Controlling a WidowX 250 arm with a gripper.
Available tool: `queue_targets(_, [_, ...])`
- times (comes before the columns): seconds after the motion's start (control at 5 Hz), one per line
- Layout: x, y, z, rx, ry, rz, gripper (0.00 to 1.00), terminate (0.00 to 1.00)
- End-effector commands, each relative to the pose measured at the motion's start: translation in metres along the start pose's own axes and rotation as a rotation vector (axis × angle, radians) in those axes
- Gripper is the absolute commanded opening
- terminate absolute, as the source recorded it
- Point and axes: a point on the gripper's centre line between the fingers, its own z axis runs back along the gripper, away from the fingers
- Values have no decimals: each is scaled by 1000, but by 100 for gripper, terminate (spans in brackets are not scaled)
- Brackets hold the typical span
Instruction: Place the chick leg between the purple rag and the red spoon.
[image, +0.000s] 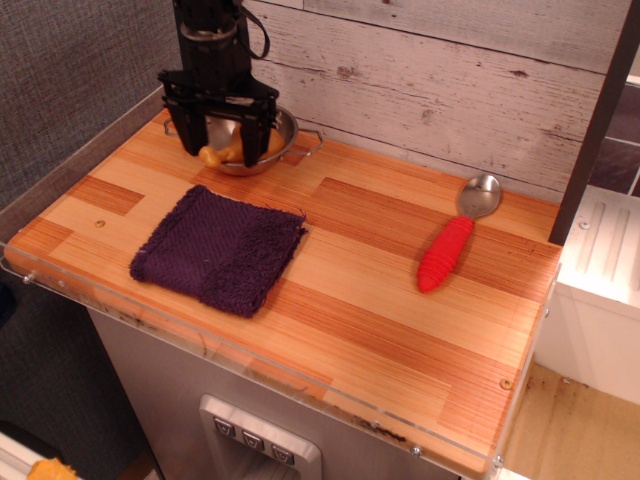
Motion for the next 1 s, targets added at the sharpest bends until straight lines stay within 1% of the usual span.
queue_targets(0.0, [5,13,17,32,-34,30,0,0])
queue_targets(0.4, [3,11,11,12,-4,22,0,0])
queue_targets(0.6, [2,10,10,9,2,19,0,0])
queue_targets(0.8, [4,11,17,12,-31,22,0,0])
